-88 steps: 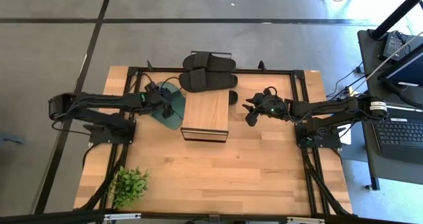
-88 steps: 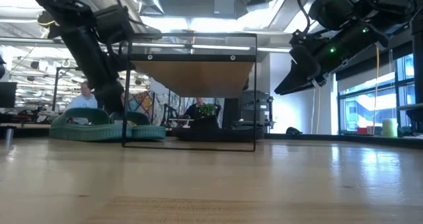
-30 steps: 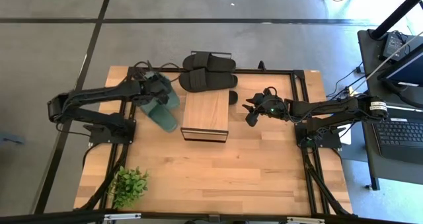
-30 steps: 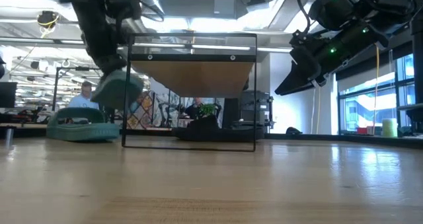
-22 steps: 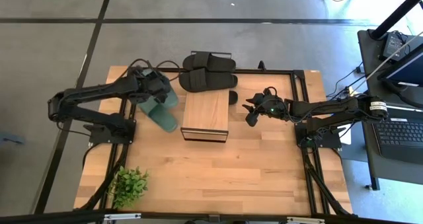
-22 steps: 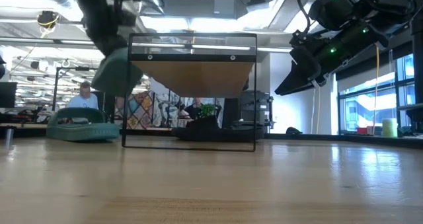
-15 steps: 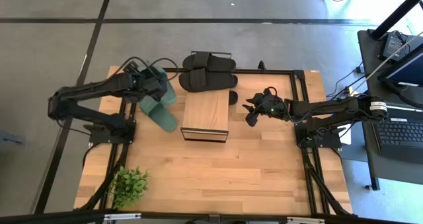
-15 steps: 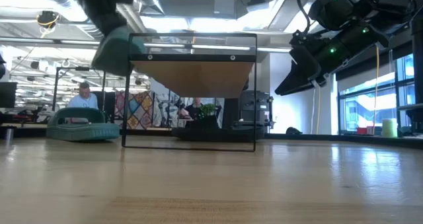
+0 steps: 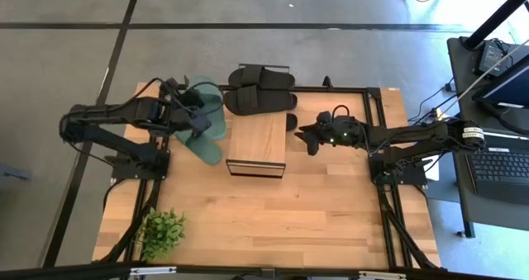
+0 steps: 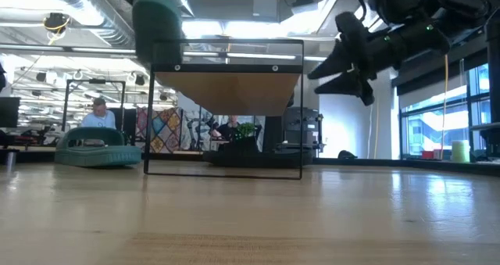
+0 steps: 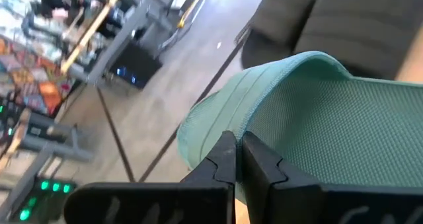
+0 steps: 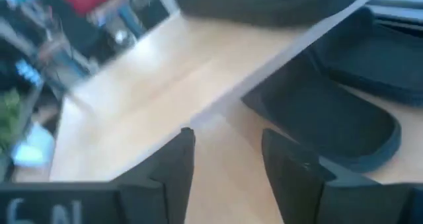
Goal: Pick and place slides into the shelf
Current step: Put the green slipper under the shelf
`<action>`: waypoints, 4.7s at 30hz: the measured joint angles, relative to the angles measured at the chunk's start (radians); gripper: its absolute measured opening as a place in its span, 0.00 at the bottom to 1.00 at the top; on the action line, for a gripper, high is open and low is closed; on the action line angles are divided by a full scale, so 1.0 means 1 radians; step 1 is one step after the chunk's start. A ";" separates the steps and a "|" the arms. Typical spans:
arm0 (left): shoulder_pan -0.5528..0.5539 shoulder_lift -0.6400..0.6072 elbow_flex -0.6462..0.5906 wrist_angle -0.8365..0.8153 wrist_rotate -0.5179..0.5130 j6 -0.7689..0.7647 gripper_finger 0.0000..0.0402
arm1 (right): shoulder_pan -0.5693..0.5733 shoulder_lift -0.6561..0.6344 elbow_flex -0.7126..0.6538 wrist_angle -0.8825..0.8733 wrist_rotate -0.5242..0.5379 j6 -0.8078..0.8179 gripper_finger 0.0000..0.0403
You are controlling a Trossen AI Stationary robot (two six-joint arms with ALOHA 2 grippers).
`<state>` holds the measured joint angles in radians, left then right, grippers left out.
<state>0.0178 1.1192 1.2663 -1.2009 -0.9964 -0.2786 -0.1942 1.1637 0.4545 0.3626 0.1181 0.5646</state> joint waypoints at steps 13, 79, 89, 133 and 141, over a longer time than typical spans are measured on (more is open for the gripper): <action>-0.170 0.105 0.000 0.386 -0.130 0.333 0.00 | 0.000 0.000 0.000 0.273 -0.019 -0.023 0.53; -0.151 0.342 0.000 1.213 -0.126 1.075 0.00 | 0.155 0.236 0.150 0.551 -0.051 0.161 0.84; -0.140 0.342 0.000 1.222 -0.126 1.075 0.00 | 0.179 0.329 0.302 0.483 -0.111 0.110 0.77; -0.215 0.336 0.000 1.212 -0.252 1.101 0.47 | 0.152 0.349 0.356 0.401 -0.150 0.000 0.23; -0.297 0.328 0.001 1.157 -0.305 1.048 0.47 | 0.108 0.347 0.356 0.426 -0.170 -0.001 0.23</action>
<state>-0.2794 1.4468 1.2671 -0.0434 -1.3017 0.7690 -0.0858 1.5108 0.8104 0.7881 -0.0522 0.5633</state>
